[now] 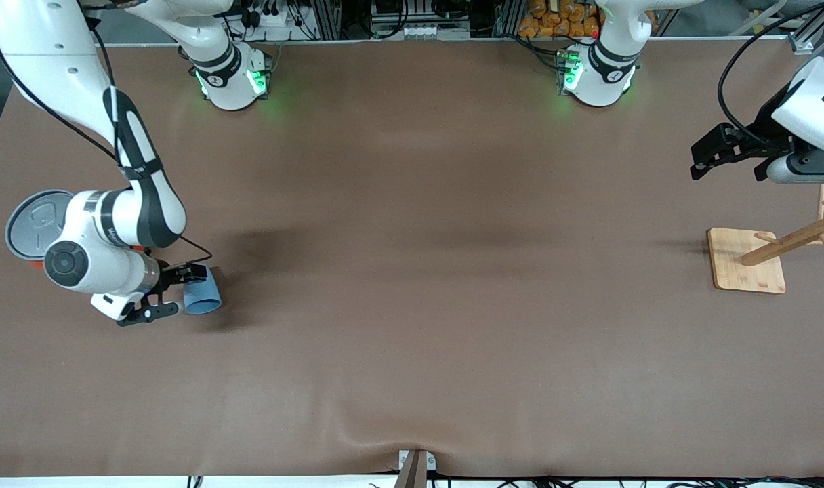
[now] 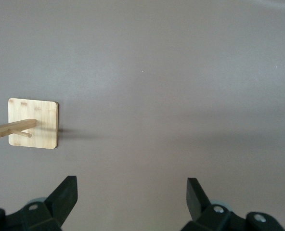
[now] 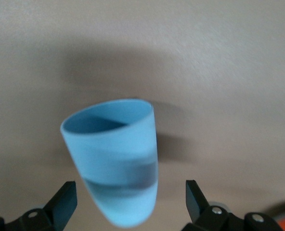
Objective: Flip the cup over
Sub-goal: 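Close the right gripper on the blue cup's base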
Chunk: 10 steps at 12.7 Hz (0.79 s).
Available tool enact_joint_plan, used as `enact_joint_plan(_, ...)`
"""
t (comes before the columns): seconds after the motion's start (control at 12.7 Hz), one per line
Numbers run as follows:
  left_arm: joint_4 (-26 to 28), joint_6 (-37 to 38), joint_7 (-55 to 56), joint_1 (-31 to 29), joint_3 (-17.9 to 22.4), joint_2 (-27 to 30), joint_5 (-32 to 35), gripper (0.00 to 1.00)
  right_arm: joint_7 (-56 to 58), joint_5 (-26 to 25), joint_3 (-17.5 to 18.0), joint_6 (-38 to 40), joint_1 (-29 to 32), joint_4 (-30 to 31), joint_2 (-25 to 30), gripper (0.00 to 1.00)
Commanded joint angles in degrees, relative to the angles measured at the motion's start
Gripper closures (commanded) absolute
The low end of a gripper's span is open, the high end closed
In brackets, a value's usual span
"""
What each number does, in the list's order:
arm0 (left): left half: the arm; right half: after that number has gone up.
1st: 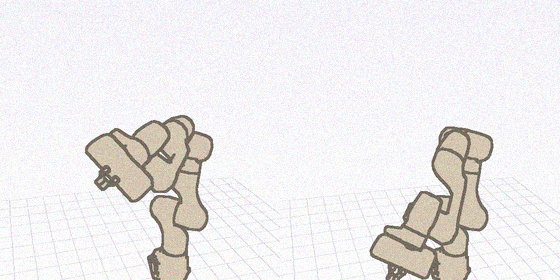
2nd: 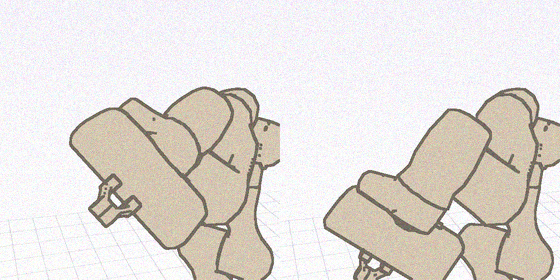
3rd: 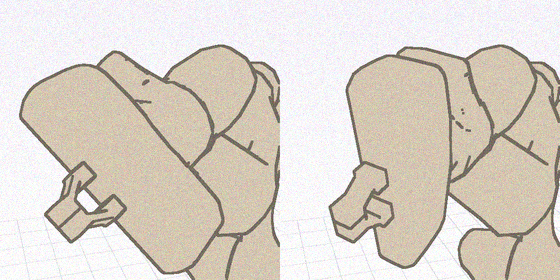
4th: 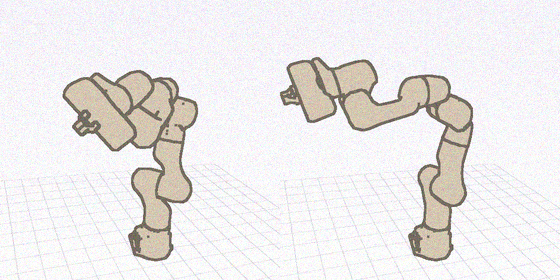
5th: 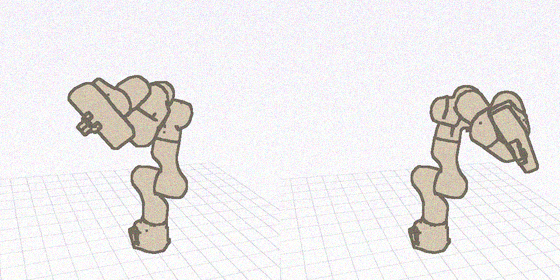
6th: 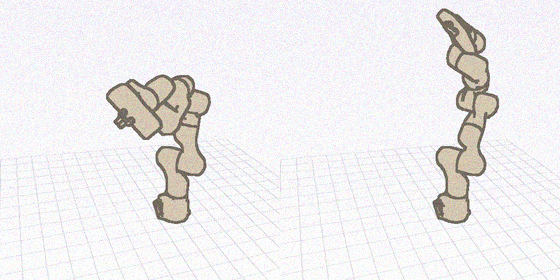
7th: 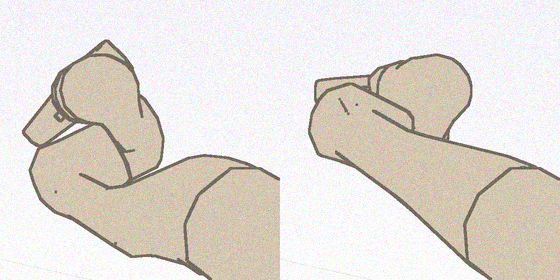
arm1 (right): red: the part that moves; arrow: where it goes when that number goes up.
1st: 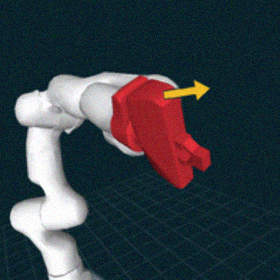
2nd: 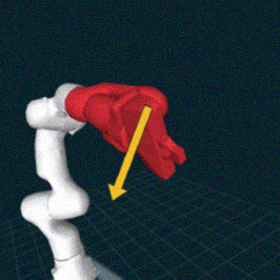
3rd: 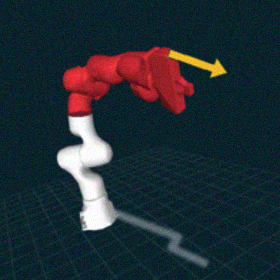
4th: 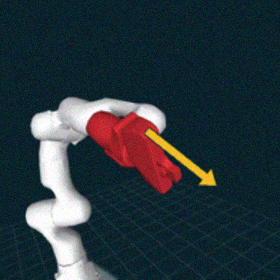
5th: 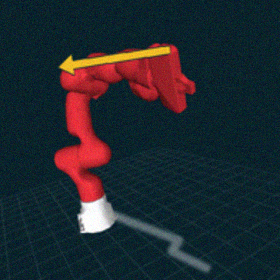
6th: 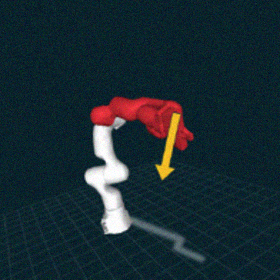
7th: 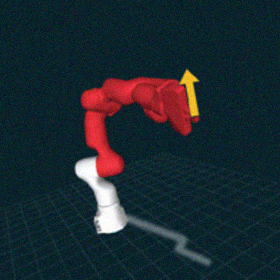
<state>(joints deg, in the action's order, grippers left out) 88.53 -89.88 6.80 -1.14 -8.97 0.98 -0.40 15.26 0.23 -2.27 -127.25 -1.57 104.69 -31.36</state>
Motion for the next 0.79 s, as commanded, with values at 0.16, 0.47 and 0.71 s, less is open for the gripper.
enact_joint_plan(0.16, -1.16, 0.14, 0.67, -0.36, -0.52, -0.72, 0.49, 0.0, 1.26, 0.03, 1.04, -3.97, -0.37, -0.28, -3.35, 0.0)
enact_joint_plan(0.47, -1.16, 0.06, 0.75, -0.27, -0.52, -0.81, 0.49, 0.0, 1.26, 0.12, 1.48, -5.02, -0.28, -0.28, -4.85, 0.0)
enact_joint_plan(0.71, -1.16, -0.03, 0.76, -0.27, -0.52, -0.81, 0.49, 0.0, 1.35, 0.12, 1.74, -5.2, -0.19, -0.28, -5.47, 0.0)
